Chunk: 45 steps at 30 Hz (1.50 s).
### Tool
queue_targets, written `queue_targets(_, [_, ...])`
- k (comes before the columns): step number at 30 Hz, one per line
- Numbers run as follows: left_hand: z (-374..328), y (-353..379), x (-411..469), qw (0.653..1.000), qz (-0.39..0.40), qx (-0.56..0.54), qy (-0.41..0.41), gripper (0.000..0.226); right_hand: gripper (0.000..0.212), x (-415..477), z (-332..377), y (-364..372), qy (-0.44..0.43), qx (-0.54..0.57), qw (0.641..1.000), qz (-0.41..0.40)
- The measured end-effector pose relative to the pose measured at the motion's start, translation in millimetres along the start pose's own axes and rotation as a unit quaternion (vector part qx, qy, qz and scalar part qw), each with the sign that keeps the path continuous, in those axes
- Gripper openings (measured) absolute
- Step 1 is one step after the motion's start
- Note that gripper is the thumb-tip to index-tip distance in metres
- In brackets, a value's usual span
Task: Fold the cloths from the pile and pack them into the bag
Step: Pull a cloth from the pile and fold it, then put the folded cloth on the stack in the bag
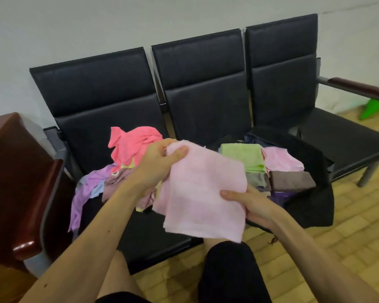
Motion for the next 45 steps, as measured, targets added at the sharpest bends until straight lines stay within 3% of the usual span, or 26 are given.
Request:
queue_targets(2, [16, 15, 13, 0.992, -0.024, -0.084, -0.086, 0.016, 0.050, -6, 6, -10, 0.015, 0.043, 0.999, -0.027])
queue_targets(5, [47, 50, 18, 0.937, -0.012, -0.261, -0.232, 0.033, 0.047, -12, 22, -23, -0.009, 0.065, 0.997, -0.033])
queue_targets(9, [93, 100, 19, 0.873, 0.007, -0.386, -0.298, 0.051, 0.042, -8, 31, -48, -0.002, 0.071, 0.994, -0.078])
queue_targets(12, [122, 137, 25, 0.805, 0.097, -0.466, -0.353, 0.073, 0.031, 1, 38, -75, -0.008, 0.067, 0.989, -0.129])
queue_targets(14, [135, 148, 36, 0.810, 0.128, -0.441, -0.365, 0.069, 0.022, 11, 41, -98, 0.001, 0.073, 0.983, -0.171])
queue_targets(16, [144, 155, 56, 0.837, 0.149, -0.383, -0.361, 0.053, 0.016, 26, 41, -124, 0.018, 0.062, 0.975, -0.213])
queue_targets(19, [155, 157, 107, 0.920, 0.145, -0.205, -0.299, 0.044, 0.013, 58, 32, -167, 0.036, -0.115, 0.951, -0.286])
queue_targets(21, [161, 159, 142, 0.948, 0.125, -0.133, -0.262, 0.046, 0.017, 83, 30, -191, 0.027, -0.240, 0.923, -0.301])
queue_targets(24, [174, 164, 188, 0.970, 0.092, -0.076, -0.210, 0.046, 0.027, 121, 24, -225, 0.022, -0.306, 0.902, -0.304])
queue_targets(27, [190, 173, 228, 0.979, 0.085, -0.053, -0.179, 0.038, 0.039, 162, 14, -258, 0.023, -0.328, 0.887, -0.323])
queue_targets(32, [230, 184, 267, 0.978, 0.077, 0.030, -0.190, 0.035, 0.040, 204, -21, -294, 0.056, -0.337, 0.870, -0.354])
queue_targets(37, [265, 188, 272, 0.968, 0.085, 0.072, -0.225, 0.064, 0.045, 225, -49, -313, 0.107, -0.366, 0.848, -0.367])
queue_targets(41, [272, 183, 266, 0.966, 0.075, 0.070, -0.239, 0.064, 0.058, 227, -53, -317, 0.145, -0.386, 0.830, -0.376])
queue_targets(43, [261, 177, 262, 0.967, 0.073, 0.078, -0.230, 0.055, 0.063, 221, -49, -313, 0.176, -0.436, 0.792, -0.390])
queue_targets(45, [245, 158, 254, 0.974, 0.061, 0.067, -0.207, 0.045, 0.057, 211, -35, -295, 0.163, -0.561, 0.697, -0.415])
Point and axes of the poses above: each hand's wrist, its own x-axis towards the middle knuckle, its own y-axis out of the palm, z = x × y, the point moved 4 cm from there along x, towards the middle knuckle, and after that the axes turned 9 degrees about -x, right-handed, at the moved point
